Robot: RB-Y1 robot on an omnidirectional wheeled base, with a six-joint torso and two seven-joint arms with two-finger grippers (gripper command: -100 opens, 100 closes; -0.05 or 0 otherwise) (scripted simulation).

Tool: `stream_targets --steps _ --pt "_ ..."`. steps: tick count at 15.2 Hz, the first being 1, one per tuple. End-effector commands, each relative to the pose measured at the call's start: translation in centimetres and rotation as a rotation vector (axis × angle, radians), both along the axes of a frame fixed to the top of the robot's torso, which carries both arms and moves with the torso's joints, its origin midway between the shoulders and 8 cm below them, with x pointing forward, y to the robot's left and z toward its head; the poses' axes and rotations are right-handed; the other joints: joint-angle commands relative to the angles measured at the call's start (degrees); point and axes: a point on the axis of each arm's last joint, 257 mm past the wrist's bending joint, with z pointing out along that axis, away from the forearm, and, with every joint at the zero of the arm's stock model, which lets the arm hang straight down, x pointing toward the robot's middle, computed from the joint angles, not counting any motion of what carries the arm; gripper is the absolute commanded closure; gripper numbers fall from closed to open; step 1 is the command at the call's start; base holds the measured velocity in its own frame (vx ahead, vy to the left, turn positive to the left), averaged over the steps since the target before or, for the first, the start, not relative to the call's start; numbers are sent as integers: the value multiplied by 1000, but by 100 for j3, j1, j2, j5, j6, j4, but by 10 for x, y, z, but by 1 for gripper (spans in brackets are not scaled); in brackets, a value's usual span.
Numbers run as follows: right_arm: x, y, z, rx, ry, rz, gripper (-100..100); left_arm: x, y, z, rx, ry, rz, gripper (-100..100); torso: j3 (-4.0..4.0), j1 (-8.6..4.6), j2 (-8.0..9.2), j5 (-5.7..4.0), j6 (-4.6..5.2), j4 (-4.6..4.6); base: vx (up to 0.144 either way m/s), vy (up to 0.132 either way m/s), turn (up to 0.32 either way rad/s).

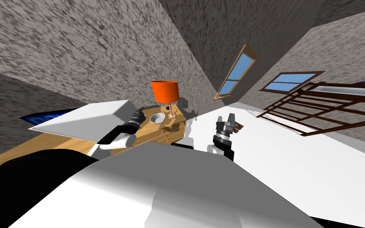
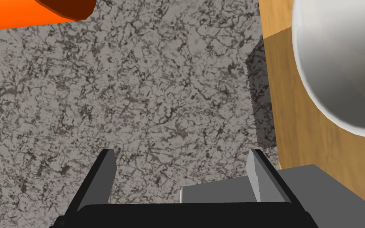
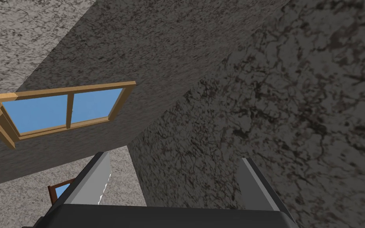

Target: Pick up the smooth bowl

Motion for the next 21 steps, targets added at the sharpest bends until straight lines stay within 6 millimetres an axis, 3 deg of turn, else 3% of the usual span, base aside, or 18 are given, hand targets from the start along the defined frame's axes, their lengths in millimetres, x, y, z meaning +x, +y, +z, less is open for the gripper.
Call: stream_targets --steps 1,12,13,16,21 --pt "0 0 0 0 0 0 0 -6 11 -6 -5 41 22 -100 0 0 0 0 0 0 9 -7 -121" --pt "0 0 0 0 0 0 0 -23 35 -45 -48 221 82 -100 6 0 10 0 2 2 -2 -3 -89" --pt "0 0 0 0 0 0 0 -30 45 -47 -52 246 100 -100 6 0 10 0 1 2 0 -5 -130" --pt "0 0 0 0 0 0 0 -33 46 -58 -65 286 107 -100 6 1 10 0 1 2 0 -1 -76" --pt "0 0 0 0 0 0 0 -53 63 -72 -90 378 152 -100 6 1 10 0 0 2 0 -3 -101"
